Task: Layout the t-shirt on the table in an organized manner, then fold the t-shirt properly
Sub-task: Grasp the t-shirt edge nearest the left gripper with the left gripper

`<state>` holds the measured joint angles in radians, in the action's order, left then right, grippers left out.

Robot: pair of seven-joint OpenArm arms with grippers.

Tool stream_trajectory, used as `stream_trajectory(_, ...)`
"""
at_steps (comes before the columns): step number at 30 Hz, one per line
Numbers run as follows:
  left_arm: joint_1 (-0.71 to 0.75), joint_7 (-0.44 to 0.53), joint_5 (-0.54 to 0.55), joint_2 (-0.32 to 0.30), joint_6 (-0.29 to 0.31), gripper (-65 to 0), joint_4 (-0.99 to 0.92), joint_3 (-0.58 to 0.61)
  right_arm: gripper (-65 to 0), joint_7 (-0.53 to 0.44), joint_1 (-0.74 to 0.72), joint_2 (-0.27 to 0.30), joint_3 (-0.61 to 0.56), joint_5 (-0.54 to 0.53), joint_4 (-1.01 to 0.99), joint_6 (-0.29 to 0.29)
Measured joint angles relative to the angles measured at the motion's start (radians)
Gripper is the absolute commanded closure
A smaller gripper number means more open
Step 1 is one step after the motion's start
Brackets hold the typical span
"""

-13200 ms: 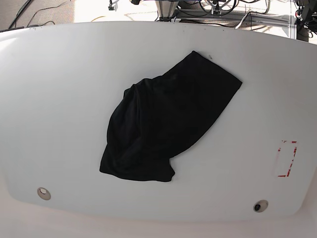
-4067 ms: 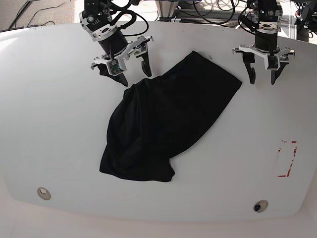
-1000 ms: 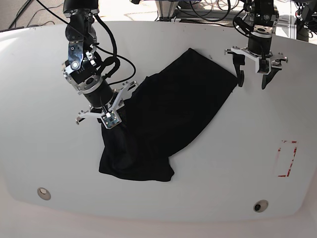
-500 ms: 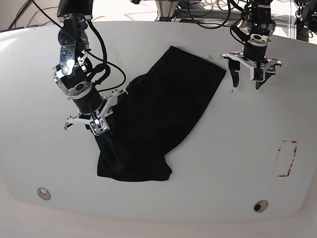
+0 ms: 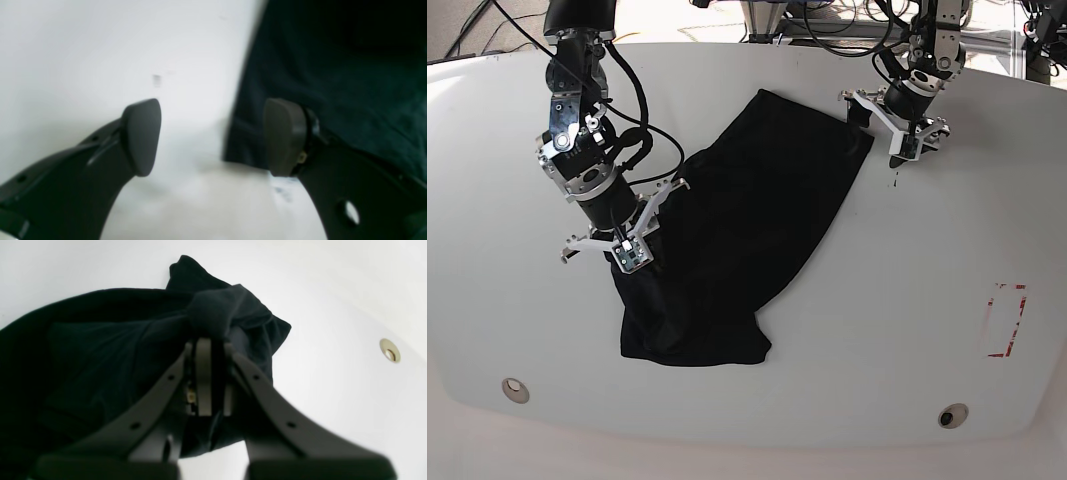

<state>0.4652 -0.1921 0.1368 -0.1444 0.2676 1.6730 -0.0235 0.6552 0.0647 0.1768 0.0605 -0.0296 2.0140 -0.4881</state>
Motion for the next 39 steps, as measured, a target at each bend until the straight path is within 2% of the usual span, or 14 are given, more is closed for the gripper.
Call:
stream_trajectory(11, -0.041, 0.036, 0.004, 0.002, 0.003, -45.1, -0.062, 0.084, 0.0, 0.000, 0.000, -0.004, -0.003, 0.000, 0.000, -0.002)
stream_trajectory(13, -0.055, 0.049, 0.004, 0.002, 0.003, -43.1, -0.080, 0.085, 0.0, 0.000, 0.000, -0.005, -0.002, 0.000, 0.000, -0.002)
stream_trajectory(16, -0.061, 0.077, 0.007, 0.002, 0.002, -36.8, -0.105, 0.085, 0.0, 0.000, 0.000, -0.005, 0.000, 0.000, 0.000, -0.002)
stream_trajectory(17, -0.061, 0.080, 0.008, 0.002, 0.002, -32.2, -0.106, 0.085, 0.0, 0.000, 0.000, -0.005, 0.000, 0.000, 0.000, -0.002)
stream_trajectory(21, -0.061, 0.086, 0.013, -0.001, -0.005, -21.2, -0.115, 0.085, 0.0, 0.000, 0.000, -0.005, 0.002, 0.000, 0.000, -0.002)
stream_trajectory(24, -0.061, 0.082, 0.013, -0.003, -0.006, -17.2, -0.115, 0.084, 0.0, 0.000, 0.000, -0.005, 0.002, 0.000, 0.000, -0.002)
stream_trajectory(29, -0.067, 0.018, 0.034, -0.019, 0.000, -12.9, -0.104, 0.084, 0.0, 0.000, 0.000, -0.005, 0.002, 0.000, 0.000, -0.002)
stream_trajectory(39, -0.069, -0.116, 0.087, -0.018, 0.003, -12.6, -0.050, 0.078, 0.0, 0.000, 0.000, -0.005, 0.004, 0.000, -0.001, -0.002)
